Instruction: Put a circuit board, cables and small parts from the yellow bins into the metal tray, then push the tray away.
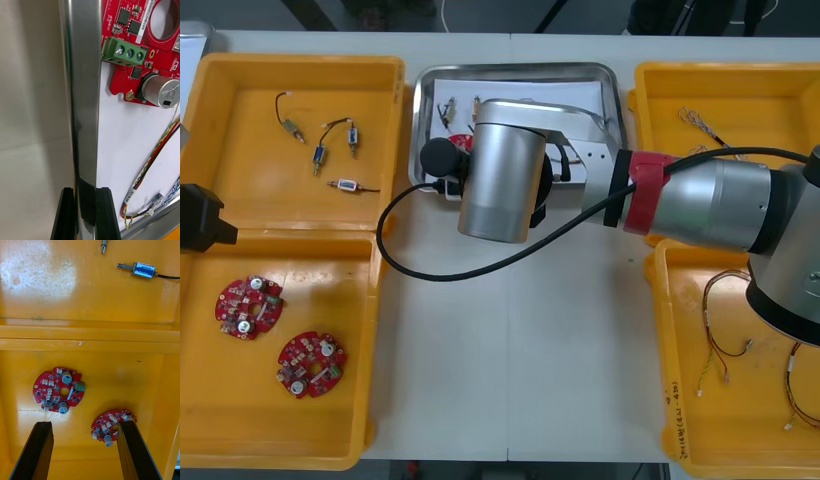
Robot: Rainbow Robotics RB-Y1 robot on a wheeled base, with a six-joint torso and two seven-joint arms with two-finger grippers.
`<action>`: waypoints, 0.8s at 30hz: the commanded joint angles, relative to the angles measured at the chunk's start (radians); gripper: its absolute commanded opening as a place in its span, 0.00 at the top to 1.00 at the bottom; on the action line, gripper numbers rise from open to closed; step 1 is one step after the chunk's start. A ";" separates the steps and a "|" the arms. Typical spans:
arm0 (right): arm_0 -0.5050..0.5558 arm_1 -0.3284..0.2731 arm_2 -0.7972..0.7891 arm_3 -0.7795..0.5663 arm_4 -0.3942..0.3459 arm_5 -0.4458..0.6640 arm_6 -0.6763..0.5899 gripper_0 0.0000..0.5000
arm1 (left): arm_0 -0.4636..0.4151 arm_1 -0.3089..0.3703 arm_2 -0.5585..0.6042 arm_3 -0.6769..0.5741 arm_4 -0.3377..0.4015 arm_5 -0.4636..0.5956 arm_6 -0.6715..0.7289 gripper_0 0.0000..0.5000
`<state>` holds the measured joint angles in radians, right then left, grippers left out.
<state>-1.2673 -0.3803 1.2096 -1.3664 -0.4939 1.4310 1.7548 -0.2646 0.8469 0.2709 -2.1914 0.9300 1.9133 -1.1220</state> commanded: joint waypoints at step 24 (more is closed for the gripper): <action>-0.087 0.041 0.008 0.147 -0.003 -0.124 0.091 0.00 | 0.016 0.046 0.033 -0.027 0.007 0.007 0.007 0.00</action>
<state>-1.2933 -0.3588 1.2100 -1.2177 -0.4940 1.3186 1.8035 -0.2646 0.8469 0.2709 -2.1915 0.9303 1.9133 -1.1220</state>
